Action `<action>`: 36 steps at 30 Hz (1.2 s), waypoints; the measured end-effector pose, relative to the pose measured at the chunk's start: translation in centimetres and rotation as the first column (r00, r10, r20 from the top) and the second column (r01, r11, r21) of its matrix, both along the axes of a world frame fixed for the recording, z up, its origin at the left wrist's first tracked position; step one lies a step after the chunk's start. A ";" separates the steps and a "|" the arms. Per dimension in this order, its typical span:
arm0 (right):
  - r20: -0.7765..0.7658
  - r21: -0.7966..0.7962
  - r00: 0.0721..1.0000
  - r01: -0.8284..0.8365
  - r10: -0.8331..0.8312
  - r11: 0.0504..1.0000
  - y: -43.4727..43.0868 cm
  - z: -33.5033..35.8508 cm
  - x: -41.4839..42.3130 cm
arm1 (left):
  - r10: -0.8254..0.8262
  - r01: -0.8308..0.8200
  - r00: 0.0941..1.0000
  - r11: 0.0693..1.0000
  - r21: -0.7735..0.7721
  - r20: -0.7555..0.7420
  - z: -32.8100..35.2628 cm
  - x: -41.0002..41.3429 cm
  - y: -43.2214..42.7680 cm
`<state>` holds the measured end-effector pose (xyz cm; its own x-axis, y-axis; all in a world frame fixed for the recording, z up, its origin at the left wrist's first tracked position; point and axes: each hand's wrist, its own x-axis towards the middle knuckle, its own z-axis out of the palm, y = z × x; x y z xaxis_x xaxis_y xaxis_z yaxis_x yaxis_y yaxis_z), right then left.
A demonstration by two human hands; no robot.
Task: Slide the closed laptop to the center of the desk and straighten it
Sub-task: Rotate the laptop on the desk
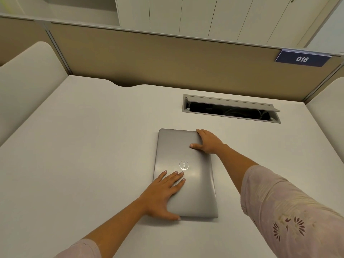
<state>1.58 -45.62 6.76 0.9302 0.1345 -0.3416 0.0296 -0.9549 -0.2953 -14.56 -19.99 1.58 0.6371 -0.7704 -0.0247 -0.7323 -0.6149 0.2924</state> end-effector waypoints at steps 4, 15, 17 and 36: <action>0.026 0.097 0.996 0.077 -0.080 0.992 -0.9 -0.1 -0.5 | -0.106 0.106 0.994 0.993 0.052 -0.003 0.3 1.0 0.4; 0.078 0.022 0.909 0.409 -0.409 0.912 -3.9 -0.7 -5.6 | -0.313 0.312 0.949 0.927 0.209 -0.029 2.7 6.7 3.3; 0.103 -0.022 0.891 0.447 -0.443 0.894 -4.2 -0.5 -6.6 | -0.315 0.317 0.948 0.915 0.249 -0.049 3.3 7.7 3.7; 0.114 0.022 0.972 0.203 -0.205 0.979 -7.3 0.0 -13.8 | 0.259 -0.174 0.890 0.954 0.244 -0.376 5.8 2.6 -0.1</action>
<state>-12.20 -52.90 6.76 0.9713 -0.0594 -0.2303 -0.1312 -0.9415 -0.3106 -11.92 -20.04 7.35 0.6909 -0.5664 -0.4494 -0.4212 -0.8205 0.3865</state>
